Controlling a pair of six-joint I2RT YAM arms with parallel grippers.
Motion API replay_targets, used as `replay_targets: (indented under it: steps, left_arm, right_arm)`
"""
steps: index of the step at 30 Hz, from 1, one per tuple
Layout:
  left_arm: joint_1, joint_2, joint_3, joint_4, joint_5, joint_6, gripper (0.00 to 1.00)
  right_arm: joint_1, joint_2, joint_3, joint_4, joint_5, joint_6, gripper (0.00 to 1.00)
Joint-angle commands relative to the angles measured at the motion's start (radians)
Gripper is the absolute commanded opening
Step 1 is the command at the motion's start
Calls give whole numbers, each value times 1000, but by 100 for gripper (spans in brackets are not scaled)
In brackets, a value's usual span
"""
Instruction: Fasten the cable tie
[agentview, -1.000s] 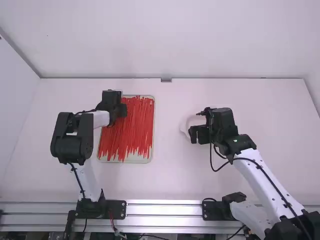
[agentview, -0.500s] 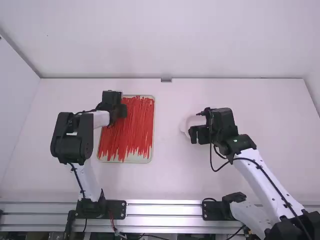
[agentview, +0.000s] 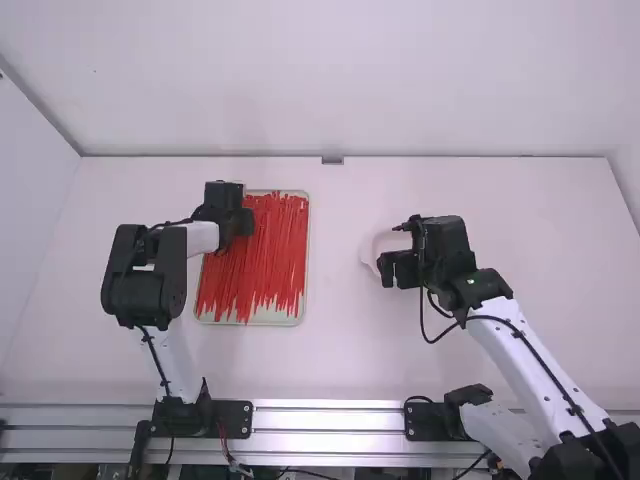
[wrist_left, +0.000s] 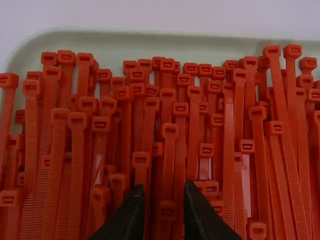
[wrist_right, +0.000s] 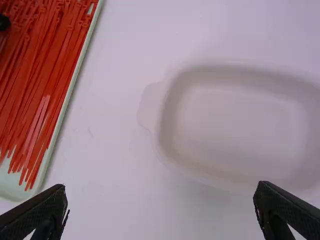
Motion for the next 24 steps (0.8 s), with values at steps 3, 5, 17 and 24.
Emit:
replay_targets:
  steps: [3,5,17,24]
  left_arm:
    - [-6,12,-15,5,4,3,21]
    - [-7,12,-15,9,3,3,22]
    - [-6,12,-15,15,3,6,21]
    - [-6,41,-14,22,4,4,18]
  right_arm:
    - [3,-14,35,-2,-6,-1,99]
    - [3,-14,35,-2,-6,-1,99]
    - [3,-14,35,-2,-6,-2,99]
    - [3,-14,35,-2,-6,-2,99]
